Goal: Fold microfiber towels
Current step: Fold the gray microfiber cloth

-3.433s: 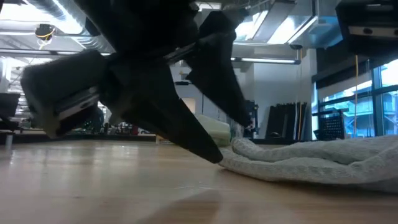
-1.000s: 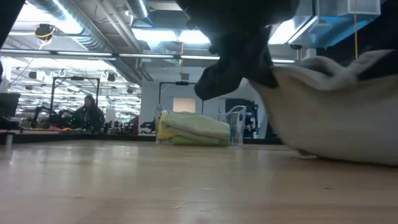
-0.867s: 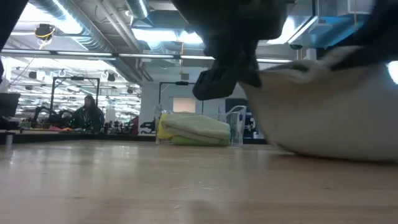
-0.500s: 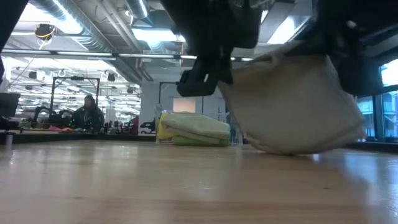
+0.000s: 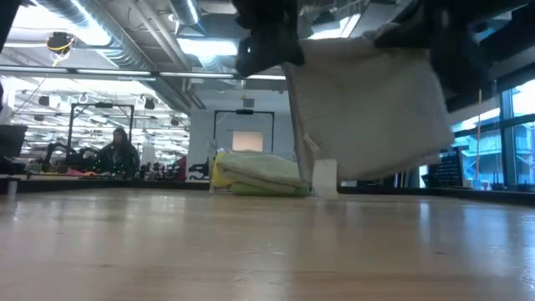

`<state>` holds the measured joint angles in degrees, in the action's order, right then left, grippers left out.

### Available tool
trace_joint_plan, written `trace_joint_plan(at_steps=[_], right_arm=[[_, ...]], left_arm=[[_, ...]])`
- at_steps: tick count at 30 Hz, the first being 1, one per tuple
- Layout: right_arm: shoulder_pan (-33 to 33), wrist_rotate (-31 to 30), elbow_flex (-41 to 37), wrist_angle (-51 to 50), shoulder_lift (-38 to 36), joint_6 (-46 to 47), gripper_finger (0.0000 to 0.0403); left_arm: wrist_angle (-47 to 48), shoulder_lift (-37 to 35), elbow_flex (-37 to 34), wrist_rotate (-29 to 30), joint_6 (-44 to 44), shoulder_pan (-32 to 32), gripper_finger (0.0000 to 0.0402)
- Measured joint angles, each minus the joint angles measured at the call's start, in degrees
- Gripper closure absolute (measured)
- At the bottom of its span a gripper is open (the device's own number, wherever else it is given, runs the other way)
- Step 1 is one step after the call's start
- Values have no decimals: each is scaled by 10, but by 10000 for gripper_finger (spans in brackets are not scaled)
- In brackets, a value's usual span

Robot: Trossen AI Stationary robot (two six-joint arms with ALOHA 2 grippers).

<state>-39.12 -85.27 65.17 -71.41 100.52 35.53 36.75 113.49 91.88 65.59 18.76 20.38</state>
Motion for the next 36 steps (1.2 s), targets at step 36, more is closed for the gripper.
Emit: trace_joint_plan(at_steps=[36], right_arm=[[-6, 169, -203, 325, -1, 207, 375]], left_arm=[[-251, -3, -179, -312, -121, -76, 401]])
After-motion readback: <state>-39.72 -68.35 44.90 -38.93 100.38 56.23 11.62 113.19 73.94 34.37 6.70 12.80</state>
